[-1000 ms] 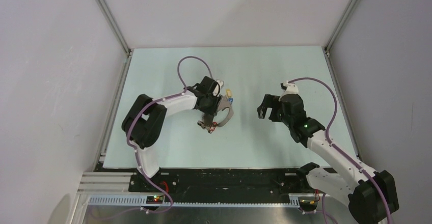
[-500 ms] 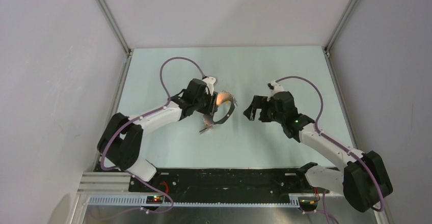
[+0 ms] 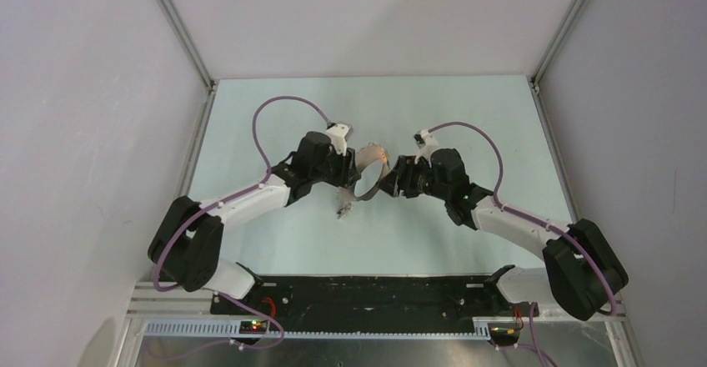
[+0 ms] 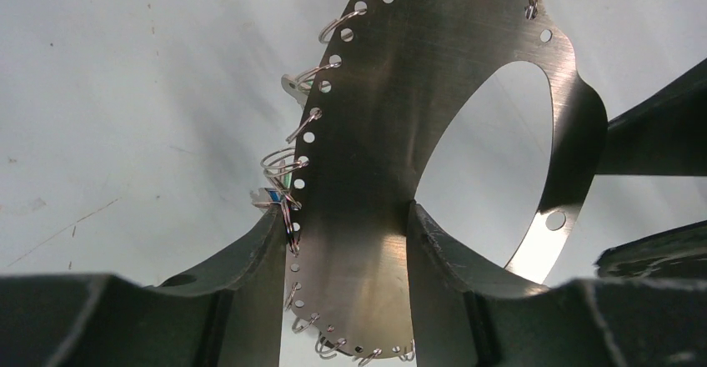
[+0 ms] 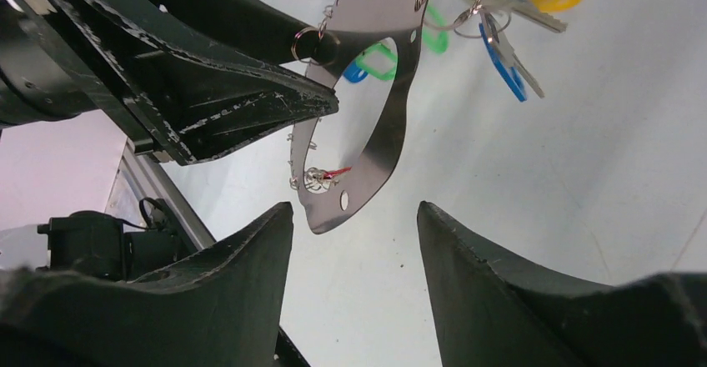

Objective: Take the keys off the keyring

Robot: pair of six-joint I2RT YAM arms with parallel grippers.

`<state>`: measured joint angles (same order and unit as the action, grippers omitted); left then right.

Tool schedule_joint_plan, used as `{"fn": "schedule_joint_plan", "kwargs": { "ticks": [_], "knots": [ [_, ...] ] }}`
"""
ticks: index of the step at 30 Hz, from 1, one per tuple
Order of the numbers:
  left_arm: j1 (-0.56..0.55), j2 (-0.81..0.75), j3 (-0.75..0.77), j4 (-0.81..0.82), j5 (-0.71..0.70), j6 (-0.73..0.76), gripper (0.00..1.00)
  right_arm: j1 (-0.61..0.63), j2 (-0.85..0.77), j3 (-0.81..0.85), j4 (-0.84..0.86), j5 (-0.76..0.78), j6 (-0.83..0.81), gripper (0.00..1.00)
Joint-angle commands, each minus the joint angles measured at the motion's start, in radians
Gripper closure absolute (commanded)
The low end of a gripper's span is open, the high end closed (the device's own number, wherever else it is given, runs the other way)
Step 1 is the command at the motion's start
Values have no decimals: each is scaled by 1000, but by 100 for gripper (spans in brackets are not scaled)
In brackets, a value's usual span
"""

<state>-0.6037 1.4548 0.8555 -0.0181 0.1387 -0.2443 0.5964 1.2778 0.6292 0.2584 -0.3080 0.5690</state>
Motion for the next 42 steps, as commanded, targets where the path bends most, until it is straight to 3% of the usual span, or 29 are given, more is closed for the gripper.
{"fn": "schedule_joint_plan", "kwargs": {
  "ticks": [1, 8, 10, 13, 15, 17, 18, 22, 27, 33, 42],
  "knots": [
    [-2, -62, -7, 110, 41, -35, 100, 25, 32, 45, 95, 7, 33, 40],
    [-2, -70, -12, 123, 69, -43, 99, 59, 67, 55, 137, 38, 46, 57],
    [-1, -76, -17, 129, 71, -43, 99, 60, 72, 55, 148, 31, 56, 68],
    [-1, -94, -33, 148, 72, -47, 97, 60, 72, 56, 146, 34, 65, 94],
    [-2, -111, -45, 166, 82, -56, 94, 59, 61, 56, 123, 66, 63, 100],
    [-1, -131, -59, 189, 95, -62, 84, 56, 35, 56, 91, 105, 56, 100],
    [-2, -140, -66, 197, 97, -64, 72, 54, 21, 55, 83, 116, 46, 100],
    [-1, -236, -149, 259, 55, -69, 42, 23, -39, 55, 36, 139, 36, 100],
    [1, -401, -259, 357, -51, -69, 14, -49, -144, 56, -35, 140, 28, 100],
    [-1, -495, -353, 450, -80, -62, 9, -157, -281, 56, -91, 104, 27, 100],
    [-3, -436, -360, 531, 52, -53, 16, -272, -484, 60, -100, 51, 118, 100]
  ]
}}
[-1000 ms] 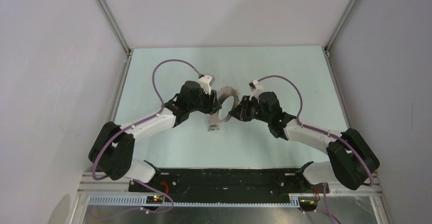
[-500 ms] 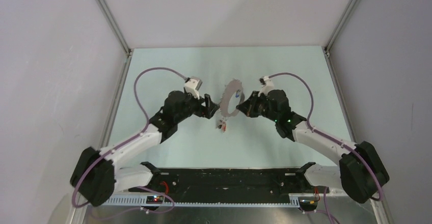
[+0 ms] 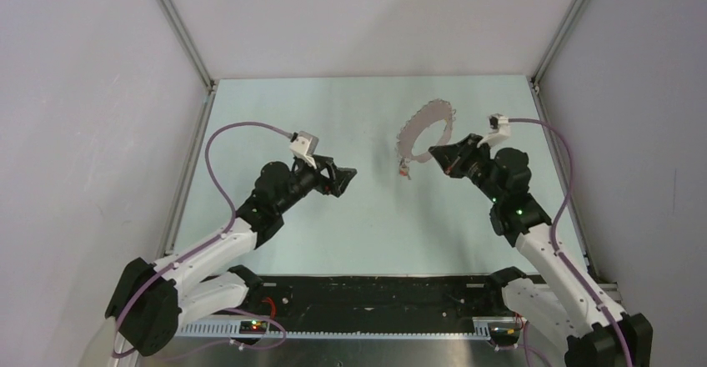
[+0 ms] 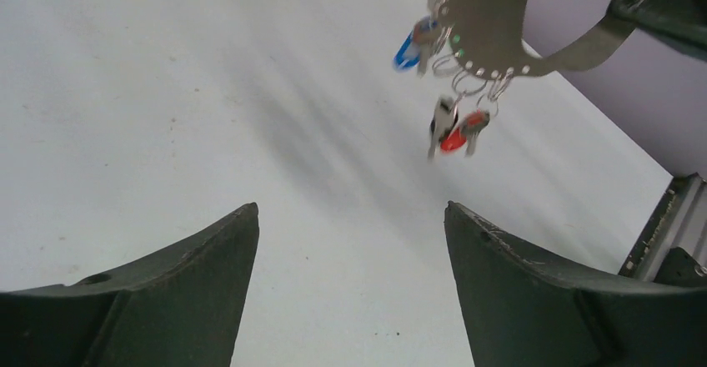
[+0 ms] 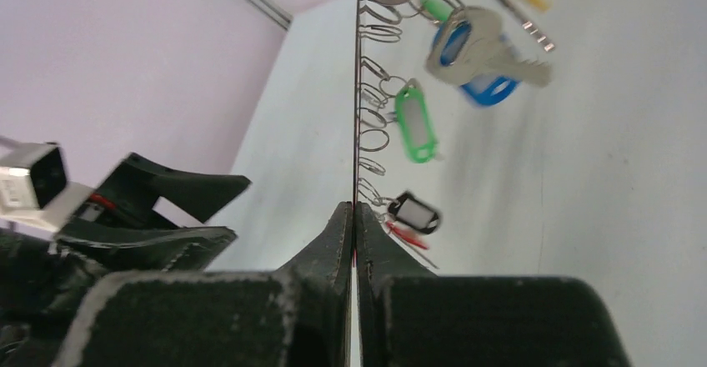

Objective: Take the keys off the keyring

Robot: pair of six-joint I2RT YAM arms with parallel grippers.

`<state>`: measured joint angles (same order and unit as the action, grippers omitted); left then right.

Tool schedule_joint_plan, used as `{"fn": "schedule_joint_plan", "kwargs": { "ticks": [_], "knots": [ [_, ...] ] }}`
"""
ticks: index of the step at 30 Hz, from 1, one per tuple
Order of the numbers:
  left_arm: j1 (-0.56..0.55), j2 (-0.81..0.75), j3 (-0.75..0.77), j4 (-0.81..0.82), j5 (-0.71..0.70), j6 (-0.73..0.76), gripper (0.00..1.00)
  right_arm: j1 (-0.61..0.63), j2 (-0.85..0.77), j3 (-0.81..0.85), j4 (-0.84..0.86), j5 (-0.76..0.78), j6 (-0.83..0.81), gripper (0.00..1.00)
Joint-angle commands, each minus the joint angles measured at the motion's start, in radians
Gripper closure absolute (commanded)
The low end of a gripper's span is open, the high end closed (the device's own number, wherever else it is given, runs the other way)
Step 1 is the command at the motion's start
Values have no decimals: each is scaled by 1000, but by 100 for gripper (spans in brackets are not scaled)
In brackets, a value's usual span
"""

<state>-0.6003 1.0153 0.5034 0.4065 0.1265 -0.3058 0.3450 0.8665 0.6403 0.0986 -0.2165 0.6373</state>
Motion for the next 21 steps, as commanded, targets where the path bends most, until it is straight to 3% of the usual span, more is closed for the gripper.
{"fn": "schedule_joint_plan", "kwargs": {
  "ticks": [1, 8, 14, 21],
  "knots": [
    [-7, 5, -12, 118, 86, 11, 16, -22, -82, 57, 57, -45, 58, 100],
    [-37, 91, -62, 365, 242, 47, 36, -24, -112, 95, 44, -102, 84, 100],
    [-106, 130, -142, 565, 286, 171, 40, -20, -107, 111, 63, -156, 115, 100],
    [-128, 133, -162, 587, 264, 237, 42, -3, -106, 111, 85, -196, 142, 100]
  ]
}}
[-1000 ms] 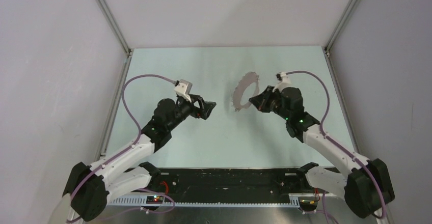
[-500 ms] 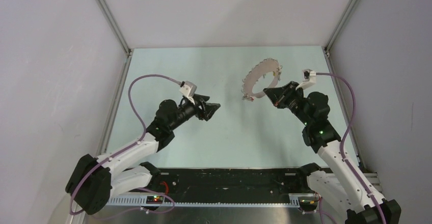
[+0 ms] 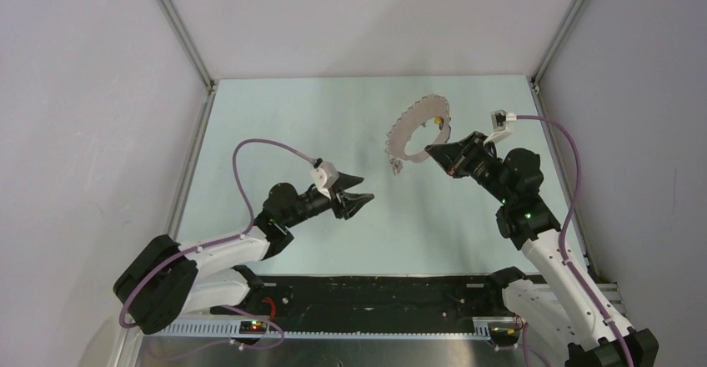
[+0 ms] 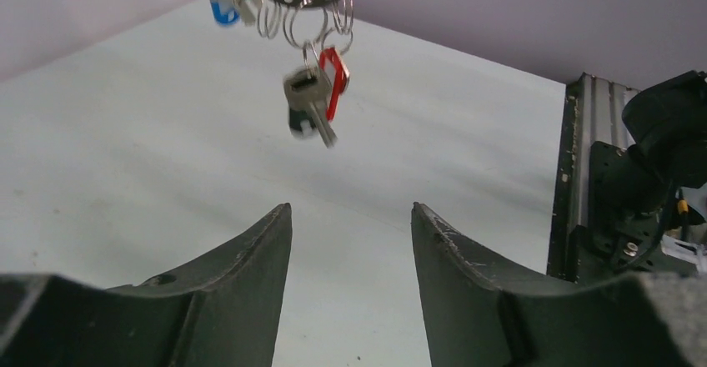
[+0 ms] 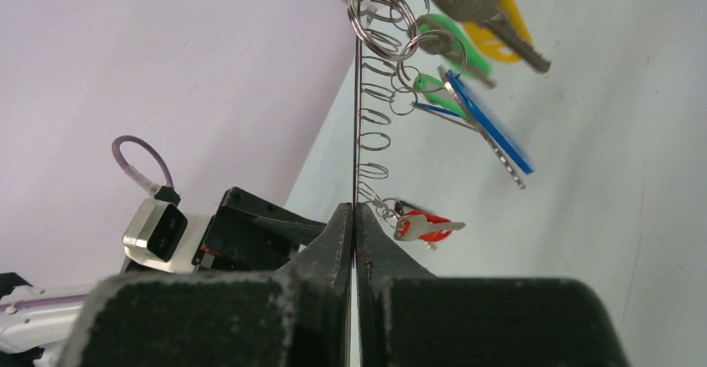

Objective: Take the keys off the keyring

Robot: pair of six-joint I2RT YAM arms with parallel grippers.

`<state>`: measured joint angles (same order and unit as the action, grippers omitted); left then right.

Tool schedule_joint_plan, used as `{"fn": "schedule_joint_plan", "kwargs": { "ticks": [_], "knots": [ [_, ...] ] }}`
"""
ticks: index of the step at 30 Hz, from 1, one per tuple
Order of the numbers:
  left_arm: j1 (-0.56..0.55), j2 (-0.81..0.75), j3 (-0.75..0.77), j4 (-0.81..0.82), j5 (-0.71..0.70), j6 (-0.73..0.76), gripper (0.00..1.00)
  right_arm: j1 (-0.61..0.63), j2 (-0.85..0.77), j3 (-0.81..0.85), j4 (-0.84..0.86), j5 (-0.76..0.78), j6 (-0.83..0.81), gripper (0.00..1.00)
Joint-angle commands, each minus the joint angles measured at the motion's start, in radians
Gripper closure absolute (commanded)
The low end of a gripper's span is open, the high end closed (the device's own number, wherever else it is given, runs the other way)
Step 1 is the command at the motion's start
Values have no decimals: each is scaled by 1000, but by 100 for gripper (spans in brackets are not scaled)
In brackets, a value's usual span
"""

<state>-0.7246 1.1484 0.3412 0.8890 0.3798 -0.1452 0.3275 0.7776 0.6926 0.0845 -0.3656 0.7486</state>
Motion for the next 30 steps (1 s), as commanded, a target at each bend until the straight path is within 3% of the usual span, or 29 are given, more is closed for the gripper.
{"fn": "schedule_joint_plan", "kwargs": {
  "ticks": [1, 13, 15, 18, 20, 30],
  "knots": [
    [-5, 0, 0, 106, 13, 79, 42, 17, -17, 59, 100, -48, 36, 100],
    [-6, 7, 0, 106, 25, 95, 50, 95, -8, 59, 124, -56, 44, 100],
    [-6, 4, -1, 106, 36, 96, 53, 106, -8, 58, 129, -49, 42, 100],
    [-8, 2, 3, 107, 103, 108, 67, 119, -8, 58, 130, -32, 33, 100],
    [-19, -2, 4, 107, 118, 117, 69, 129, -8, 59, 130, -15, 24, 100],
    [-49, -85, -58, 117, 19, 226, 65, 153, -10, 59, 128, 62, -20, 100]
  ]
}}
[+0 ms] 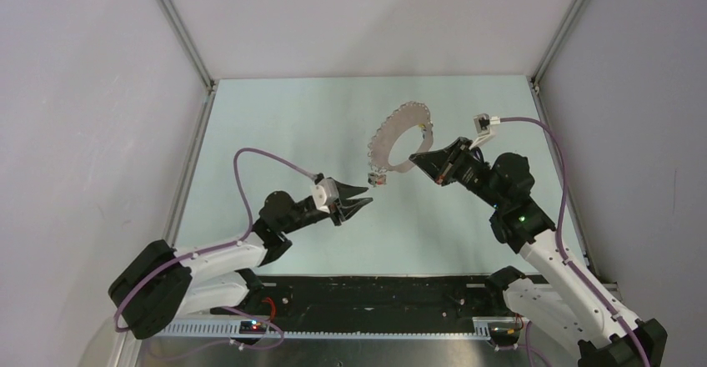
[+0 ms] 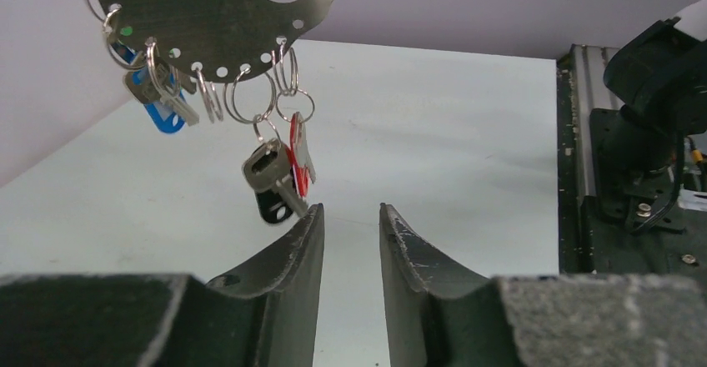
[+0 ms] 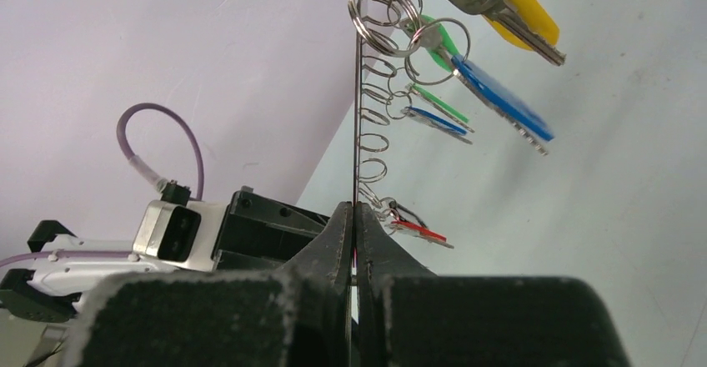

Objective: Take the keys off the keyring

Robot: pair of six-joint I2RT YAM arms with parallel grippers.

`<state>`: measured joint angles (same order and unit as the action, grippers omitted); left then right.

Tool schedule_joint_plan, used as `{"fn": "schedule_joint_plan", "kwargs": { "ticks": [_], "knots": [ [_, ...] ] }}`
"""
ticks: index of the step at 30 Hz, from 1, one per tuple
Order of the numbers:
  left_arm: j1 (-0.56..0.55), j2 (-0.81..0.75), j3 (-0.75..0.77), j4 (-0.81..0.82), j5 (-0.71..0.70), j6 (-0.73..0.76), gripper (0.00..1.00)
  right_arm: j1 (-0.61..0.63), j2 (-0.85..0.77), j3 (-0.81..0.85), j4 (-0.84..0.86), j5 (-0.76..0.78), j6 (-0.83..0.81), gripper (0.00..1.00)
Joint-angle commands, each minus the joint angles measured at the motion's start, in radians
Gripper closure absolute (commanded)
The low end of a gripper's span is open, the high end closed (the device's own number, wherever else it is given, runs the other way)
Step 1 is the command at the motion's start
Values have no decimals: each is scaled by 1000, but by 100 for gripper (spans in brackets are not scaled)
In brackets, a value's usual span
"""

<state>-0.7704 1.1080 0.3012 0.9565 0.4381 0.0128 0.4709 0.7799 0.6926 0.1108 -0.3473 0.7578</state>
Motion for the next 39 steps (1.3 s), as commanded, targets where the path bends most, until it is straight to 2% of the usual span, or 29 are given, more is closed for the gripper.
{"fn": "schedule_joint_plan", "kwargs": {
  "ticks": [1, 4, 9, 29, 33, 39],
  "knots": [
    [-4, -45, -19, 52, -28, 69, 65, 10, -11, 59, 103, 45, -31, 100],
    [-6, -20, -8, 54, -4, 62, 64, 19, 1, 59, 117, 45, -30, 100],
    [-9, 1, 2, 54, -5, 54, 56, 45, 17, 59, 135, 52, -28, 100],
    [-8, 15, 12, 53, -48, 39, 58, 135, 65, 59, 175, 87, -25, 100],
    [-10, 13, 10, 53, -77, 38, 52, 155, 72, 58, 184, 91, -24, 100],
    [-9, 2, 1, 53, -118, 43, 50, 180, 77, 59, 182, 105, -23, 100]
  ]
}}
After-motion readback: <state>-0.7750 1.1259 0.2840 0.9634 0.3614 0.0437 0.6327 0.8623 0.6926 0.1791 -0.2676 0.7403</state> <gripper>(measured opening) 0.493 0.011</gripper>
